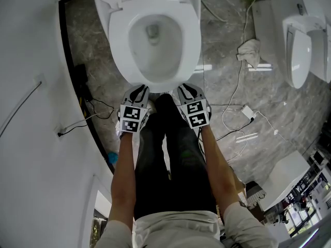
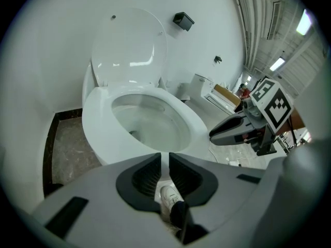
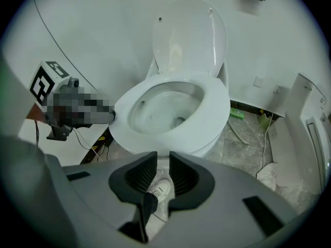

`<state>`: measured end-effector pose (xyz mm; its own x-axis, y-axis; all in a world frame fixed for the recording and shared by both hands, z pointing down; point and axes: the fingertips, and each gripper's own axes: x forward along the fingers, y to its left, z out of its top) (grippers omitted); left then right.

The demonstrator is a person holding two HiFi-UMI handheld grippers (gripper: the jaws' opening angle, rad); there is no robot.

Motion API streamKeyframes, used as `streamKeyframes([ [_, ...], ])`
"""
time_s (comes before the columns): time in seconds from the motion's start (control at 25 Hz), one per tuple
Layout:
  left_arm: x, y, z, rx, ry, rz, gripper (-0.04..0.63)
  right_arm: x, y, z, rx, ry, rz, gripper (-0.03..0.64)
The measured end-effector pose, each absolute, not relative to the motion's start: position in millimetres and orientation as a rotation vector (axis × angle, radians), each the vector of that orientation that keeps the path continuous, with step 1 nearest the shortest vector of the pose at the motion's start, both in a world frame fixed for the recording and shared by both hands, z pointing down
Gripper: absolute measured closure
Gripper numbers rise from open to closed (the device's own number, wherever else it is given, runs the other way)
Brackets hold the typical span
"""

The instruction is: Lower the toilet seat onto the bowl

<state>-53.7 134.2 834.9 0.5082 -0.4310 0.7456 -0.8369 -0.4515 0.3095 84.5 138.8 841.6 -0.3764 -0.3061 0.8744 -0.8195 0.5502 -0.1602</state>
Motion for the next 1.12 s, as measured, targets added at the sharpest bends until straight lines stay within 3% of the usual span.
streamKeyframes([
  [0.52,-58,123,805,2.147,-1.074,0.731,0.537,74,126,807,0.961,-2.0,0.676,0.543],
  [1.12,-63,97,695,2.314,-1.172,0.641,0.569,57,100,703,1.036,-2.172,0.516,0.574],
])
